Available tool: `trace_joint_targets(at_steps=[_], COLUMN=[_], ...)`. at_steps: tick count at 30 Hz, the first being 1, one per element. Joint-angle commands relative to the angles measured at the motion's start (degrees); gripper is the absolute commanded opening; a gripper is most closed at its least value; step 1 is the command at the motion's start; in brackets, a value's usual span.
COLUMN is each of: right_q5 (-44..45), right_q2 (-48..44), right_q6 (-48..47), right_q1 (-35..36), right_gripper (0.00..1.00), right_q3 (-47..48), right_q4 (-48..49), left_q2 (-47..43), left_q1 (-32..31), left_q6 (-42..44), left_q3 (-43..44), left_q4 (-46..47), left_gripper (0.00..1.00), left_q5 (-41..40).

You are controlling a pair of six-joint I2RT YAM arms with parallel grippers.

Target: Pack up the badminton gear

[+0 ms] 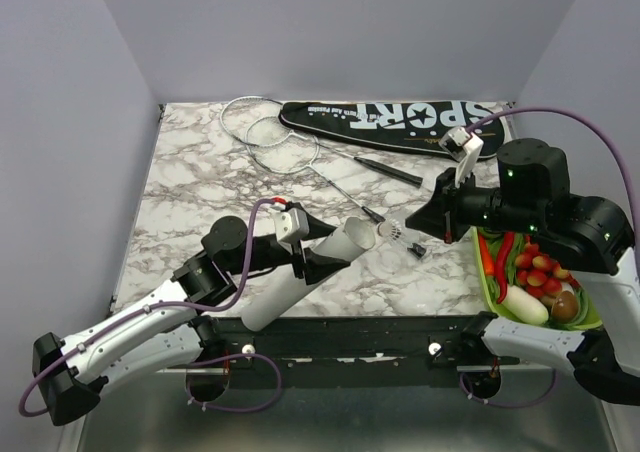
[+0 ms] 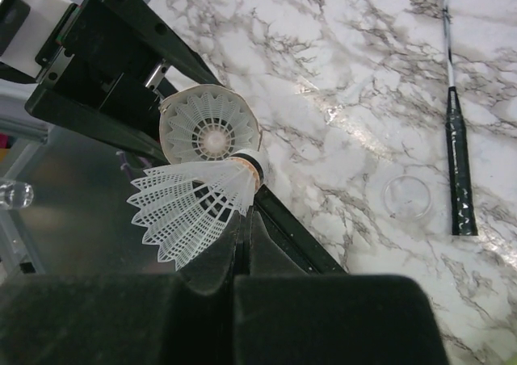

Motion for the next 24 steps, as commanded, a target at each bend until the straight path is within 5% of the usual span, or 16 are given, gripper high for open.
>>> trace_joint_targets(at_steps=[1,14,24], right_q5=[-7.13,-15.05,-9.17], right_q2=[1.51,9.24,17.76], right_q6=[2.31,6.70,4.51], right_q1=[-0.20,-0.12,4.71], right_gripper=[0.01,0.01,0.01], right_q3=[-0.02,-1.44,4.89], right_q4=[1.78,8.03,3.99], left_q2=[-1.71,-4.78,-6.28], left_q1=[-0.05,-0.05,-0.05], left_q6=[-0.41,0.56,1.61], left_q3=[-1.37,-3.48,-4.10], left_q4=[2.07,1.80,2.68], left_gripper=[0.00,0.00,0.00], left_q5=[1.36,-0.04,-5.14])
